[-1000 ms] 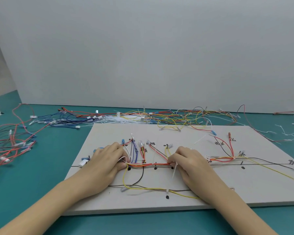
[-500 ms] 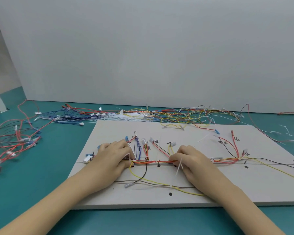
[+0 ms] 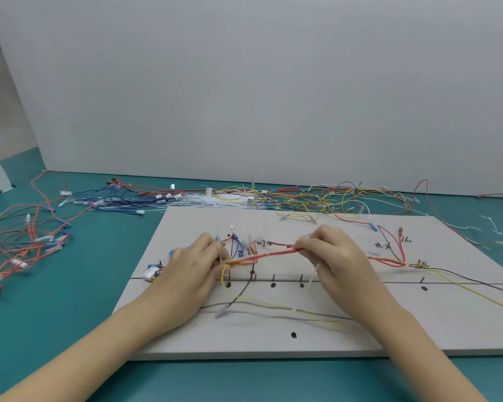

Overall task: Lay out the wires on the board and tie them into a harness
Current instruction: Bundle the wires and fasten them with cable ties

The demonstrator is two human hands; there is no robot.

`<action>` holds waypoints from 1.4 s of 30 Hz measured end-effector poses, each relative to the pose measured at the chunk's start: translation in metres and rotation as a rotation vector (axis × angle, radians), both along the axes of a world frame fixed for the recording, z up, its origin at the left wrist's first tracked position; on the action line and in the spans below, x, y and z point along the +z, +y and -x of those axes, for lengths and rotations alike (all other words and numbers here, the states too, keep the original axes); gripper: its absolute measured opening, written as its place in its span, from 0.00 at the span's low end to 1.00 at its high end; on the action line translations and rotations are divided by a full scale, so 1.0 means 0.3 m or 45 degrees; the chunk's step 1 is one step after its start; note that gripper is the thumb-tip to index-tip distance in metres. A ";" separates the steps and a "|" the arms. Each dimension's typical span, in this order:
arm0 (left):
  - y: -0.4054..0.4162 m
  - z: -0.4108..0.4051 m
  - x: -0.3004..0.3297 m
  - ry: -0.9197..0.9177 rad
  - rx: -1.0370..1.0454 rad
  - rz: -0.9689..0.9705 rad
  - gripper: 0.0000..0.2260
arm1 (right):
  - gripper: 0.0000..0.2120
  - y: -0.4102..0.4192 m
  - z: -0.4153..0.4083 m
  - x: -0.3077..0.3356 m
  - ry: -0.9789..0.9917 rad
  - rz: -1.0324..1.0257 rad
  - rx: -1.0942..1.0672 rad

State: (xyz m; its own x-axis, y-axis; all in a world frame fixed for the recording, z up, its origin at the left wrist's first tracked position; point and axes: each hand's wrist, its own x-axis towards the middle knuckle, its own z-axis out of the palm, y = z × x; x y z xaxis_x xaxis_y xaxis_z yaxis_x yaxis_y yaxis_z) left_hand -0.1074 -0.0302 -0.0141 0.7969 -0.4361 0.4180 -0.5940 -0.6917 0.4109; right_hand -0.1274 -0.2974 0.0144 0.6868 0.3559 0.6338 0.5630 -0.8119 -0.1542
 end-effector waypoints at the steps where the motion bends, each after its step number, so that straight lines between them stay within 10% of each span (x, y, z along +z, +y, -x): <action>1: -0.002 -0.005 0.007 0.001 0.009 0.065 0.04 | 0.07 -0.001 -0.007 0.004 -0.016 -0.022 -0.008; 10: 0.015 -0.013 0.052 -0.048 -0.003 0.178 0.03 | 0.12 -0.084 -0.014 -0.034 0.293 -0.024 -0.103; 15: 0.065 -0.027 0.064 0.066 0.158 -0.267 0.10 | 0.09 -0.120 -0.033 -0.016 0.446 0.052 -0.204; 36: -0.061 -0.127 0.189 -0.571 0.436 -0.083 0.04 | 0.09 -0.156 -0.280 0.083 -0.748 0.015 -0.729; 42: -0.135 -0.102 0.184 -0.679 0.445 0.046 0.04 | 0.09 -0.152 -0.286 0.171 -0.743 -0.301 -0.637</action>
